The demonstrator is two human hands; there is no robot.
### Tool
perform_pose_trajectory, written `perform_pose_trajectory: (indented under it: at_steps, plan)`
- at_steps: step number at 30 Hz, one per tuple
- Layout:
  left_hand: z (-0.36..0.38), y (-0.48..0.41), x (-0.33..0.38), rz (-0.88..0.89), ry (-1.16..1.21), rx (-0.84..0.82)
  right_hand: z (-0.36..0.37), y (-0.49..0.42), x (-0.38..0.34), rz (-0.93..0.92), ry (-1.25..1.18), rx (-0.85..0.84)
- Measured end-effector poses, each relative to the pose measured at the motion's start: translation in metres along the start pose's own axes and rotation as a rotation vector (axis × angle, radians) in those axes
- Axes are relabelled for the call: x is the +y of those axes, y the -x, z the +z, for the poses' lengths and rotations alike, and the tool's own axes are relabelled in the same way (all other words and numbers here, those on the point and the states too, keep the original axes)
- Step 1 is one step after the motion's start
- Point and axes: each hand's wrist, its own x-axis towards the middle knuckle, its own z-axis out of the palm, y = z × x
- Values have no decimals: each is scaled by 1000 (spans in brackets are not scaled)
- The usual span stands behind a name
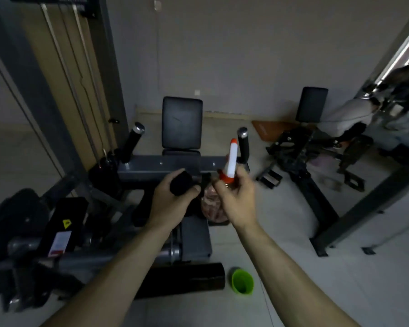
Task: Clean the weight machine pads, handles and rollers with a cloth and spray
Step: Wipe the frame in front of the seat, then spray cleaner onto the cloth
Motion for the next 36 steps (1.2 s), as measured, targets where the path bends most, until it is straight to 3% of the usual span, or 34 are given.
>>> perform_pose_trajectory:
  at_steps: [6, 12, 18, 28, 36]
  plan:
    - [8, 102, -57, -163, -26, -180, -45, 111, 36, 169, 20, 65]
    - [21, 149, -103, -506, 6, -303, -68, 164, 78, 300, 65, 31]
    - [26, 140, -189, -777, -25, 75, -56, 188, 144, 350, 97, -219]
    - [19, 150, -381, -772, 116, 407, -10, 266, 341, 450, 214, -386]
    - [-30, 107, -575, -748, 293, 651, 72, 293, 524, 326, 394, -502]
